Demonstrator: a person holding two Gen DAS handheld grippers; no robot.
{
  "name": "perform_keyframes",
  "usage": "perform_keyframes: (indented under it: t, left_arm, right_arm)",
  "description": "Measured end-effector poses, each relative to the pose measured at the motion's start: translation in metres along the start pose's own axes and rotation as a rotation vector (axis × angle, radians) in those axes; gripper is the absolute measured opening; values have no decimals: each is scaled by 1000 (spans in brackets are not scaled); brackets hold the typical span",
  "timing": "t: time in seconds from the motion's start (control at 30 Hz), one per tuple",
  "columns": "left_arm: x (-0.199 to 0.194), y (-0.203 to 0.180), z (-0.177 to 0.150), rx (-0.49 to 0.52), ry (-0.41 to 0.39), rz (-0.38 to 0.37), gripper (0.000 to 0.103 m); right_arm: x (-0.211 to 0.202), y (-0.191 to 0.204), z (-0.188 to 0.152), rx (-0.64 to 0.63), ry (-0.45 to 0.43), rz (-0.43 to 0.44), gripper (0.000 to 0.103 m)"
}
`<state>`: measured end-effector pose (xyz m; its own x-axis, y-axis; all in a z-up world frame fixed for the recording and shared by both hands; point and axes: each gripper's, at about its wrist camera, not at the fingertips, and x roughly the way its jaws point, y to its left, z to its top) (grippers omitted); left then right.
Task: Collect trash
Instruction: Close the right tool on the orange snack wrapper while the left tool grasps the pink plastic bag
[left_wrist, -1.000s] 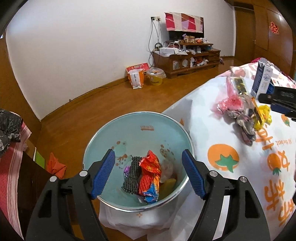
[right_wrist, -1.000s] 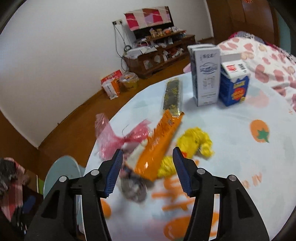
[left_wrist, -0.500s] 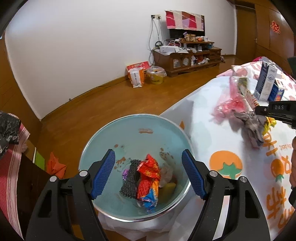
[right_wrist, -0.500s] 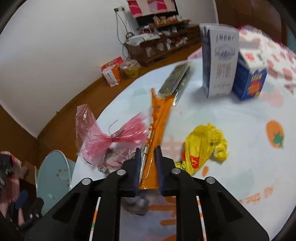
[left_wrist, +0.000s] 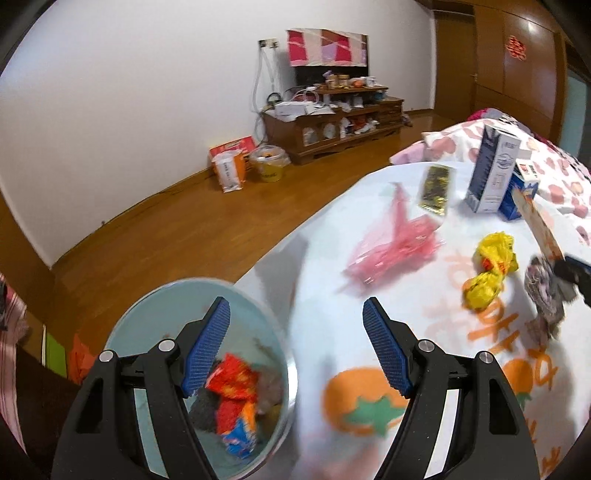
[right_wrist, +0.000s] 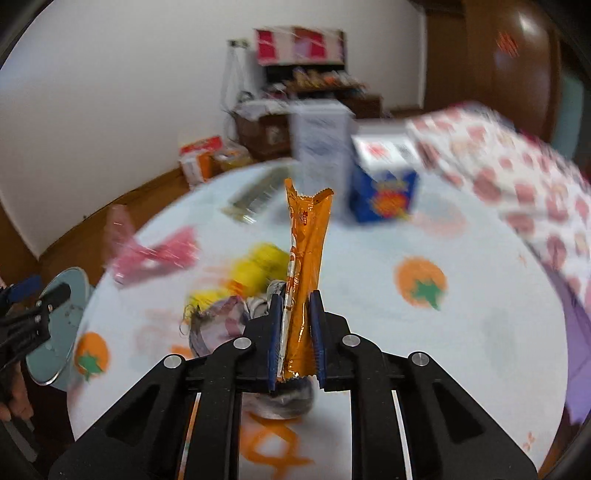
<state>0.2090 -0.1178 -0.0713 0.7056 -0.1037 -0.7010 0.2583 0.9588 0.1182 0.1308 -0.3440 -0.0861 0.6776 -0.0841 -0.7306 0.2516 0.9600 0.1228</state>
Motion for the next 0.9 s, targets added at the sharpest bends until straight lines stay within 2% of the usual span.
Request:
perform_keyframes:
  t: [0.13,0.27,0.4,0.43,0.57,0.6,0.73,0.83,0.87,0.9]
  left_arm:
    - [7,-24,13,49,-35,-28,74]
    - [25,-44,29,92,-65,-30,80]
    - [57,-57,40,97,-9,-32,80]
    - [64,-57,42,88,12,-39,79]
    - [85,-57,40,57,92,-72,50]
    - [89,-57,39,46,112,-96,46]
    - [89,-59,34,61,104,-110,31]
    - [83,-57,35,47,90,-128,28]
    - [80,-56,36,40,83,-132,28]
    - [76,-58,36,36,77,-135,28]
  right_arm:
    - [-5,-38,-14,67,60,3,17]
    - [-10,-66,-27,109,102,4,20]
    - [-5,-78,-27,159,123,30,38]
    - [-4,-81,-26,182,125,51,38]
    - [8,-84,-15,199,134,72,38]
    - [13,-83,-14,190,150,67,38]
    - [24,-82,-15,167,188,91,25]
    - [15,-81,-15,148,151,88,15]
    - [10,-83,-14,155,134,89,6]
    - [4,-86,-14,163,118,97,3]
